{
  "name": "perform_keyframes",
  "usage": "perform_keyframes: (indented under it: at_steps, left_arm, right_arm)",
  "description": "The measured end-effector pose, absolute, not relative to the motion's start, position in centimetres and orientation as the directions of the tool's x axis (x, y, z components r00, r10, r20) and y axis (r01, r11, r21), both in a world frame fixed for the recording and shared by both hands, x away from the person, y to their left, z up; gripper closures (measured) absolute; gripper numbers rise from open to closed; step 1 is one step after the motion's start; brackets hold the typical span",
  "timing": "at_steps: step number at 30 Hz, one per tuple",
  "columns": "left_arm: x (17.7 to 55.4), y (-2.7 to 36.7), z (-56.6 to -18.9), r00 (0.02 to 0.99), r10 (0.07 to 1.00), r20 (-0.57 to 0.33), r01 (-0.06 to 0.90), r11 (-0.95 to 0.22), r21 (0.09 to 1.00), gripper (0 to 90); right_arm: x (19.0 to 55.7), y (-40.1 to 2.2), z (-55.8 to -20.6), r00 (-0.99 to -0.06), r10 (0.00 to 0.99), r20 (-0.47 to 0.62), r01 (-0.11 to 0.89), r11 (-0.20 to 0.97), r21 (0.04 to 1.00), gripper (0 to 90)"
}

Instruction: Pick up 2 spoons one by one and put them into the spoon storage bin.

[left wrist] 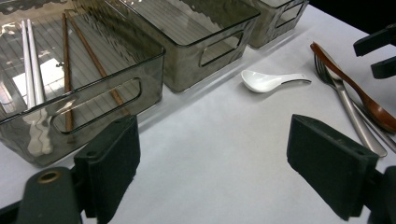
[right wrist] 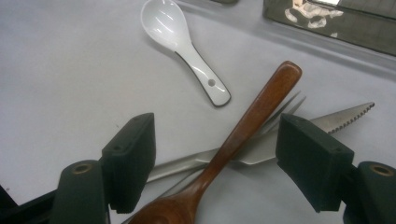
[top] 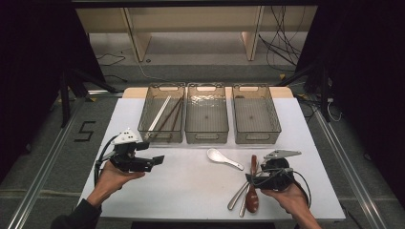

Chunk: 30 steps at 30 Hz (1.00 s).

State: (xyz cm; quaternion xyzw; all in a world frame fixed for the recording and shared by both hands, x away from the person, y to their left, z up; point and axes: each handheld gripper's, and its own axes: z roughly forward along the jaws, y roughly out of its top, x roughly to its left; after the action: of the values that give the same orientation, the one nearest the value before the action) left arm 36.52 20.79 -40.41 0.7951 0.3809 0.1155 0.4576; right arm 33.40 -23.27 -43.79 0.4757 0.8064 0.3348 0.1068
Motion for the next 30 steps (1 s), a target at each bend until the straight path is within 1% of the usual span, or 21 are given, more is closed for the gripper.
perform_keyframes:
  at_steps: [3,12,21,30]
  left_arm:
    - [36.4,20.8,-40.4,0.682,0.715,-0.157,0.495,-0.293,0.818,16.5]
    - [35.9,20.8,-40.3,0.685,0.717,-0.133,0.483,-0.31,0.819,16.5]
    - [35.6,20.7,-40.3,0.691,0.712,-0.126,0.475,-0.315,0.822,16.5]
    - [35.5,20.7,-40.3,0.691,0.712,-0.128,0.475,-0.314,0.822,16.5]
  right_arm:
    - [33.6,-23.2,-44.0,-0.517,0.843,0.149,0.708,0.324,0.628,29.8]
    - [33.8,-22.9,-44.7,-0.518,0.846,0.129,0.733,0.36,0.578,34.2]
    - [33.8,-22.5,-45.4,-0.517,0.85,0.106,0.751,0.39,0.533,43.6]
    - [33.8,-22.2,-45.9,-0.522,0.844,0.12,0.775,0.411,0.479,52.1]
